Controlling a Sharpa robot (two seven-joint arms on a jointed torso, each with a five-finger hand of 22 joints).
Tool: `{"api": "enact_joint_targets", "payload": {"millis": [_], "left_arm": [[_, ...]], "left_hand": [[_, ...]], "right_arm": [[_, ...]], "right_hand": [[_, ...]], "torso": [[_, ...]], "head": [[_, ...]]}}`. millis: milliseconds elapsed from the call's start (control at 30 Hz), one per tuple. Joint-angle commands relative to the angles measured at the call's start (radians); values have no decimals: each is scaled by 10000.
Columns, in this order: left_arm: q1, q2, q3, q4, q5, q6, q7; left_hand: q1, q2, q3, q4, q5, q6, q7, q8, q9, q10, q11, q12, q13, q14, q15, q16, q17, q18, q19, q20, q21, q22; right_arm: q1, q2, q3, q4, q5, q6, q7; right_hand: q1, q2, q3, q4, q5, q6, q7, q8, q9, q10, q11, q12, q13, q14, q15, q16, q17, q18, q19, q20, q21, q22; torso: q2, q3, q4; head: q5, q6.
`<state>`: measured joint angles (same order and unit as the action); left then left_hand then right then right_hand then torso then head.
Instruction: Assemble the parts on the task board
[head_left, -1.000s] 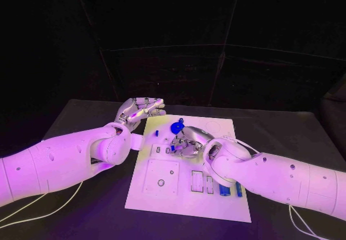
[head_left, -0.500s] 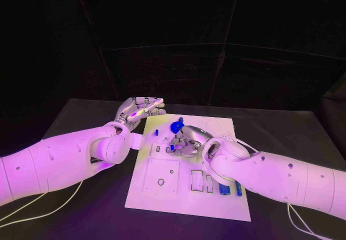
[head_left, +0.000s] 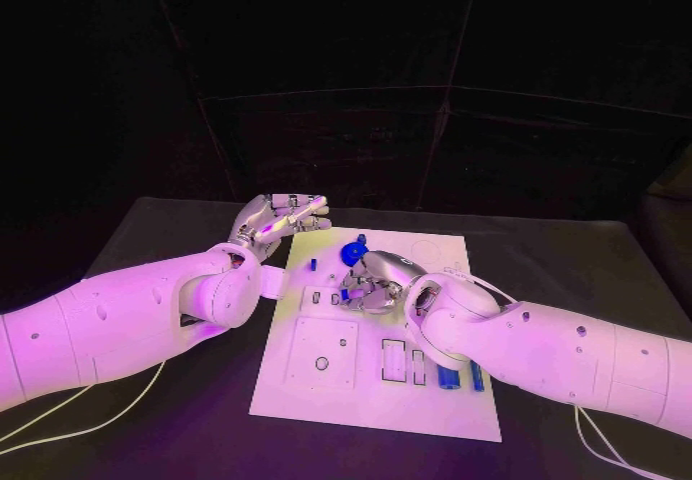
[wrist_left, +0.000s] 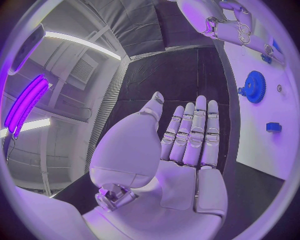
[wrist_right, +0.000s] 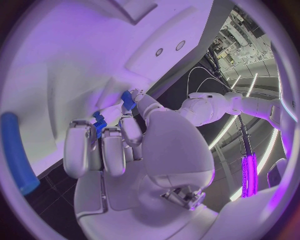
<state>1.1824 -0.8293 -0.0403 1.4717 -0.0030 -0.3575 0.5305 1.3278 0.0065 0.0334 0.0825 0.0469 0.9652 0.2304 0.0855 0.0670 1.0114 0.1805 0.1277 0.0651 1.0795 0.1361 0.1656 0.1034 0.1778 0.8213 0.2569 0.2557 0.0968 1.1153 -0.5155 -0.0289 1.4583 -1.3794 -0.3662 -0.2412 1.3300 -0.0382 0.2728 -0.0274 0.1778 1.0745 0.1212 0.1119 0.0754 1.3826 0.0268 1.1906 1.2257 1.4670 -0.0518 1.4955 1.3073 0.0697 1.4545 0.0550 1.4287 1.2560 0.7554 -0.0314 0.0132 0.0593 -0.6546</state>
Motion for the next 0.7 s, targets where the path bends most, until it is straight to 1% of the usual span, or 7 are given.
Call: {"api": "enact_joint_targets", "payload": {"millis": [33, 133, 233, 367, 500, 600, 700], "left_arm": [[19, 0, 10, 28, -13, 138, 39], [19, 0, 10, 44, -13, 141, 37], [19, -1, 10, 64, -13, 149, 32], [19, -2, 10, 73, -13, 147, 34], [19, -4, 10, 84, -13, 151, 36], [19, -3, 10, 82, -13, 151, 35], [19, -5, 9, 64, -13, 146, 34]], "left_hand": [[-18, 94, 6, -46, 18, 38, -1, -68, 1, 60, -20, -50, -4, 51, 18, -41, 9, 68, 87, -14, -49, -12], [-27, 87, -6, -52, 18, 35, 8, -76, -1, 57, -14, -60, -7, 42, 22, -54, 6, 66, 83, -14, -56, -17], [-27, 87, -6, -52, 18, 35, 8, -76, -1, 57, -14, -60, -7, 42, 22, -54, 6, 66, 83, -14, -56, -17], [-27, 87, -6, -52, 18, 35, 8, -76, -1, 57, -14, -60, -7, 42, 22, -54, 6, 66, 83, -14, -56, -17], [-27, 87, -6, -52, 18, 35, 8, -76, -1, 57, -14, -60, -7, 42, 22, -54, 6, 66, 83, -14, -56, -17], [-27, 87, -6, -52, 18, 35, 8, -76, -1, 57, -14, -60, -7, 42, 22, -54, 6, 66, 83, -14, -56, -17], [-33, 86, -12, -55, 18, 35, 11, -82, -3, 56, -11, -67, -8, 38, 24, -60, 5, 65, 81, -13, -60, -21]], "right_arm": [[-38, -14, -34, 12, -186, 412, -230], [-43, -9, -34, 23, -229, 484, -269], [-45, -8, -34, 12, -284, 521, -313], [-46, -10, -34, 0, -367, 523, -363], [-47, -8, -34, -9, -413, 467, -405], [-48, 3, -34, -8, -428, 387, -432], [-49, 15, -34, -2, -435, 271, -464]], "right_hand": [[-40, -100, 44, -45, -43, -75, 0, -56, -12, -72, 39, -71, -17, 648, 70, -64, 547, -70, -22, 39, -9, -19], [-88, -145, 54, -59, -89, -112, 21, -89, -21, -73, 57, -74, -17, 648, 85, -66, 547, -70, -23, 51, -12, -21], [-143, -184, 59, -66, -162, -150, 40, -122, -30, -81, 75, -87, -27, 648, 100, -68, 545, -69, -26, 65, -17, -29], [-244, -268, 36, -63, -224, -224, 69, -176, -42, -100, 102, -117, -50, 648, 123, -69, 547, -69, -26, 86, -18, -27], [-385, -370, -31, -34, -232, -327, 104, -242, -55, -125, 135, -157, -83, 648, 152, -72, 545, -68, -29, 111, -23, -33], [-556, -488, -161, 20, -205, -432, 128, -302, -60, -126, 163, -161, -87, 646, 178, -76, 541, -66, -34, 138, -31, -46], [-631, -538, -240, 46, -210, -477, 134, -323, -56, -125, 172, -158, -86, 645, 187, -79, 537, -63, -37, 151, -36, -55]], "torso": [[2, -3, 2], [5, 3, 0], [5, -2, 9], [2, -4, 4], [5, -2, 4], [4, 2, 5], [3, 0, 6]], "head": [[-22, -10], [-25, -18], [-42, -22], [-32, -30], [-34, -32], [-35, -36], [-48, -40]]}}
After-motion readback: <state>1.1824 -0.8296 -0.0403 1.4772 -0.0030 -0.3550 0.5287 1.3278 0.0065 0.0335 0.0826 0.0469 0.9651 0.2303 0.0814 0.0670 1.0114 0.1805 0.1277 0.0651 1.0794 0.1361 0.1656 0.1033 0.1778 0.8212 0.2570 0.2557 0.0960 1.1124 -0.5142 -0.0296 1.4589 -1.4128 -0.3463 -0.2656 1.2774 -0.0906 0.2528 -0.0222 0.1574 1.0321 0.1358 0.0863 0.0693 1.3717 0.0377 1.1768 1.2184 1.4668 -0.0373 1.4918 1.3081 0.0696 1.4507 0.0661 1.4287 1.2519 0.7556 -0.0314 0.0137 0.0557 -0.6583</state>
